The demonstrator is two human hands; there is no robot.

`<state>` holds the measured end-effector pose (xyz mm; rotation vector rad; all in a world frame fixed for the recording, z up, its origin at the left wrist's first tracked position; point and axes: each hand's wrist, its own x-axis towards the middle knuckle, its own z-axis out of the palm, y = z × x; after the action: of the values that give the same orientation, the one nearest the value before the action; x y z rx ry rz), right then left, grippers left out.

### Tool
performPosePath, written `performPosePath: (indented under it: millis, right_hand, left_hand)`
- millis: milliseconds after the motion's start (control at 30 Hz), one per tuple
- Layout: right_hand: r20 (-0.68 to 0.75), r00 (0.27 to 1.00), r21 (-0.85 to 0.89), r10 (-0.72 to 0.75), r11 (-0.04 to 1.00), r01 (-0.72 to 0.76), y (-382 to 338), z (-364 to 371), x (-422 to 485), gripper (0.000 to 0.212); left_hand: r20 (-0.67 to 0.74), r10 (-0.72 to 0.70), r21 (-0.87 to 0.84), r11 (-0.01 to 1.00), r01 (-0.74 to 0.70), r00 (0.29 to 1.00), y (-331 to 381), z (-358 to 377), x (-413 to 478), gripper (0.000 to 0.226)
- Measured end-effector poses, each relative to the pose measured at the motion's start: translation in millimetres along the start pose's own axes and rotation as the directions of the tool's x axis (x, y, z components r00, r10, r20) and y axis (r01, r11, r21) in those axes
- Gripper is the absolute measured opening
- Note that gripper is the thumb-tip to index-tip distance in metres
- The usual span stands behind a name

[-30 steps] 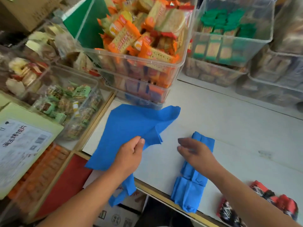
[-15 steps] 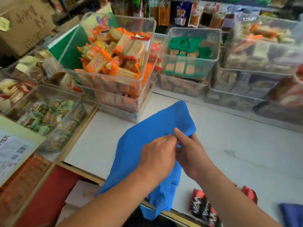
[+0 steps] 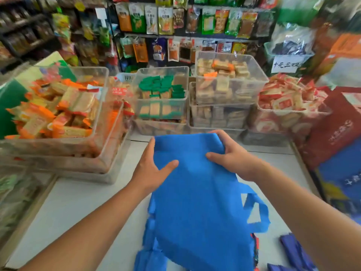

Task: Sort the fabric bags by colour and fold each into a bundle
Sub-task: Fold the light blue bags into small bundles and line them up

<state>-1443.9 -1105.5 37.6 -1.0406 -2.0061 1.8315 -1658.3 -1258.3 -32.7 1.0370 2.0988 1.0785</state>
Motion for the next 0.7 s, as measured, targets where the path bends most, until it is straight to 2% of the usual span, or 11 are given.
performPosePath:
  millis: [100,167,300,333,400,467,500,533,567,633,700]
  right_hand:
    - [0.127,0.992,-0.053,-0.008,0.998,0.015,-19.5,-13.5,16.7,0.039]
    - [0.217,0.976,-0.141,0.022,0.99,0.009,-36.7,-21.8,31.5,0.039]
    - [0.265,0.949,-0.494,0.169,0.87,-0.018,-64.4,-28.9,71.3,0.057]
    - [0.254,0.943,-0.56,0.213,0.827,-0.036,-67.2,-25.8,83.3,0.061]
    - [0.163,0.967,-0.752,0.195,0.659,-0.007,-63.4,-19.3,112.4,0.076]
    - [0.035,0.999,-0.905,0.01,0.424,0.027,-48.1,-15.0,137.5,0.09]
    - [-0.018,0.994,-0.937,-0.11,0.348,0.021,-37.4,-12.9,143.3,0.09]
    - [-0.058,0.98,-0.943,-0.191,0.332,0.009,-22.7,-12.2,145.8,0.086]
    - [-0.08,0.978,-0.928,-0.194,0.373,-0.002,-3.6,-11.6,145.4,0.079]
    - [-0.077,0.996,-0.862,-0.041,0.506,-0.045,40.5,-6.6,134.1,0.066]
    - [-0.033,0.994,-0.818,0.104,0.568,-0.087,88.2,1.0,115.0,0.06]
  left_hand:
    - [0.02,-0.045,-0.129,0.99,0.047,0.999,0.4,2.0,23.4,0.124]
    - [0.049,-0.019,-0.117,0.993,0.025,0.999,-5.5,-2.6,33.5,0.111]
    - [0.214,-0.039,-0.134,0.989,0.069,0.976,-15.3,-6.2,42.2,0.013]
    - [0.248,-0.055,-0.146,0.985,0.094,0.967,-17.7,-3.9,42.9,0.008]
    - [0.261,-0.12,-0.132,0.978,0.158,0.958,-27.1,4.7,45.3,0.025]
    - [0.206,-0.188,-0.147,0.964,0.221,0.96,-42.0,19.1,50.2,0.032]
    - [0.165,-0.227,-0.168,0.952,0.254,0.96,-52.4,29.0,54.2,0.032]
    - [0.132,-0.273,-0.183,0.938,0.294,0.953,-62.8,40.0,58.2,0.034]
    - [0.107,-0.324,-0.188,0.922,0.34,0.94,-71.6,51.7,61.1,0.035]
    - [0.09,-0.418,-0.218,0.878,0.427,0.904,-87.6,74.4,65.1,0.034]
    - [0.09,-0.464,-0.214,0.855,0.472,0.881,-101.3,95.4,68.5,0.03]
